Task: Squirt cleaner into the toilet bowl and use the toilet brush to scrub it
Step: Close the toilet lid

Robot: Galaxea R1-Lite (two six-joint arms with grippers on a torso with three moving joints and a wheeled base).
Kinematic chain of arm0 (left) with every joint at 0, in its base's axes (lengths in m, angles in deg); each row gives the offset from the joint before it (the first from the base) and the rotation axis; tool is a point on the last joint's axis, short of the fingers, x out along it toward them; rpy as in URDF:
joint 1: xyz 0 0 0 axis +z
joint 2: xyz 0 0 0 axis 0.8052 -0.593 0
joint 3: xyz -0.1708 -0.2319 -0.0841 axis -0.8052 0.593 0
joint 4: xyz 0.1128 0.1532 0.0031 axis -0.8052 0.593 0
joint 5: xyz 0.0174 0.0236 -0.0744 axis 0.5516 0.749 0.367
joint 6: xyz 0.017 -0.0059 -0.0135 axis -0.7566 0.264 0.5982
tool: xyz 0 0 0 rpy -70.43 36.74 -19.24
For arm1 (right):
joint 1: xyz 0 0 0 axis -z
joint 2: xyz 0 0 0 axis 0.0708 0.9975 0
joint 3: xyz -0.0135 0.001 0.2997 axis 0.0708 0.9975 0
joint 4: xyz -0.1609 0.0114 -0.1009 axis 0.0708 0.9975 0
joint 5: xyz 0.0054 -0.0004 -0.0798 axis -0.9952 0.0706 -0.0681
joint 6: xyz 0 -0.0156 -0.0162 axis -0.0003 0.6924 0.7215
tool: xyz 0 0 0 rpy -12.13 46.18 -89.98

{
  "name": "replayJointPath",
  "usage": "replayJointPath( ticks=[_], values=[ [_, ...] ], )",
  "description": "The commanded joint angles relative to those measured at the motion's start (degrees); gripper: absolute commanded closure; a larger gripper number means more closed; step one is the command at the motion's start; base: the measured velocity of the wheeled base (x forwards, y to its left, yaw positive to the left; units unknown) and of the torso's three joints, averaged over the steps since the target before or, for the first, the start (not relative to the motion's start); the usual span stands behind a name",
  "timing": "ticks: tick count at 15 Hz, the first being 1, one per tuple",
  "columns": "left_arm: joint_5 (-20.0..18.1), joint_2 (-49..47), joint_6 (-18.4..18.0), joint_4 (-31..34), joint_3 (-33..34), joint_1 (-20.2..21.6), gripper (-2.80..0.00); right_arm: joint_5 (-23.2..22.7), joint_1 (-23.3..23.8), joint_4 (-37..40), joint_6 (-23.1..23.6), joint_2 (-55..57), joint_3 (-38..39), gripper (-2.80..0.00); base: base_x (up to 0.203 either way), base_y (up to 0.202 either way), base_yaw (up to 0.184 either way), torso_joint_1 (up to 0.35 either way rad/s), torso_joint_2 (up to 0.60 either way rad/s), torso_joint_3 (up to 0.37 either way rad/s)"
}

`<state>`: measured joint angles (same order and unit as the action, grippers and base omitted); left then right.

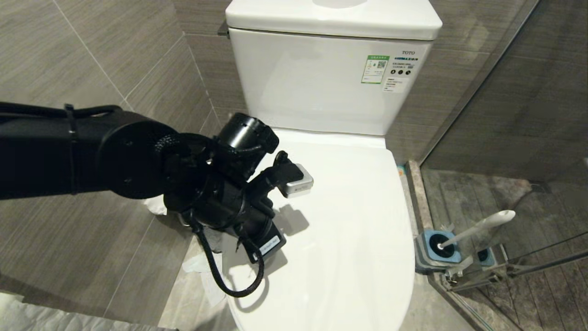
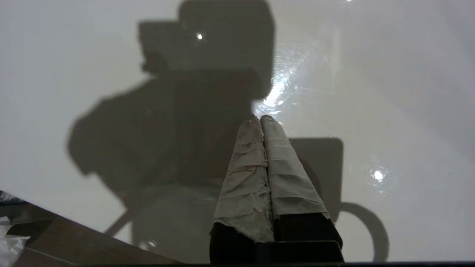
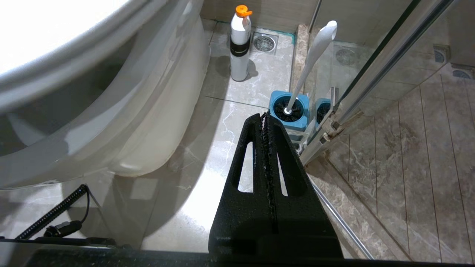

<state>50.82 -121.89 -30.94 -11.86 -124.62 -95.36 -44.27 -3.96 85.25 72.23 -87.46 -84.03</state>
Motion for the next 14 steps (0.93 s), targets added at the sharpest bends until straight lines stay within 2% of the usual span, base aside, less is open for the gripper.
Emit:
replayJointPath(
  ticks=[1, 3, 9, 14],
  values=[
    [1.5, -4.9, 0.0, -1.4, 0.0, 0.1, 0.0, 0.0, 0.0, 0.0, 0.0, 0.0, 0.0, 0.0, 0.0, 0.0, 0.0, 0.0, 0.0, 0.0],
    [3.1, -7.8, 0.1, -3.7, 0.0, 0.1, 0.0, 0.0, 0.0, 0.0, 0.0, 0.0, 0.0, 0.0, 0.0, 0.0, 0.0, 0.0, 0.0, 0.0],
    [4.4, -13.7, 0.3, -9.3, 0.1, -0.1, 0.0, 0.0, 0.0, 0.0, 0.0, 0.0, 0.0, 0.0, 0.0, 0.0, 0.0, 0.0, 0.0, 0.0],
    [4.6, -12.0, 0.4, -9.8, -1.1, -0.3, 0.0, 0.0, 0.0, 0.0, 0.0, 0.0, 0.0, 0.0, 0.0, 0.0, 0.0, 0.0, 0.0, 0.0]
  ],
)
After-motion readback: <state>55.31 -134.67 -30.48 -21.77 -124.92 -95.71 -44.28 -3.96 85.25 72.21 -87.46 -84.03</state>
